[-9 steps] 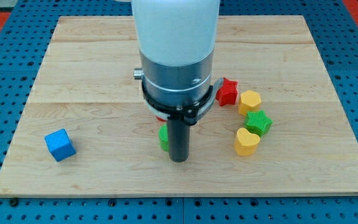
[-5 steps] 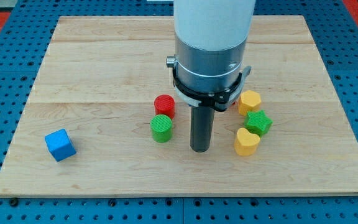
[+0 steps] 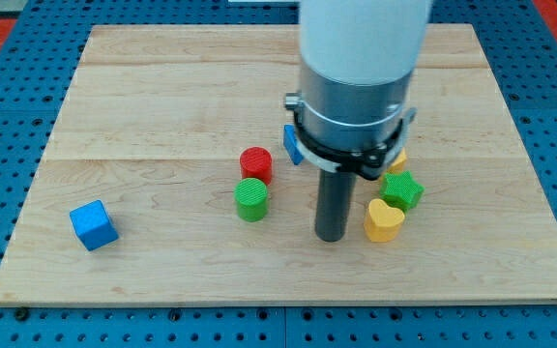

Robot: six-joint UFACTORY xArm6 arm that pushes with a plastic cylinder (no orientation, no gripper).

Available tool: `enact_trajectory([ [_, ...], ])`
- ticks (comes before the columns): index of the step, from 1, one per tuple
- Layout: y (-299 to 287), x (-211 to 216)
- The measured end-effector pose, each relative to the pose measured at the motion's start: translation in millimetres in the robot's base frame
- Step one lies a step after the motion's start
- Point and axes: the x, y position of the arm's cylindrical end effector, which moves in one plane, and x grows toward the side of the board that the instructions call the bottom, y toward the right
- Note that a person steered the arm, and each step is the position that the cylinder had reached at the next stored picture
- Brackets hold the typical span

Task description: Push the yellow hexagon towards the top right side of the board

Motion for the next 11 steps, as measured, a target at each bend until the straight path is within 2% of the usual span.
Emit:
enact_trajectory([
  [1,36.0,-14.4],
  [4,59.6,-97.0],
  [7,129.1,-84.2],
  [8,134.3,-101.1],
  [10,30.7,-115.5],
  [11,18.7,-140.4],
])
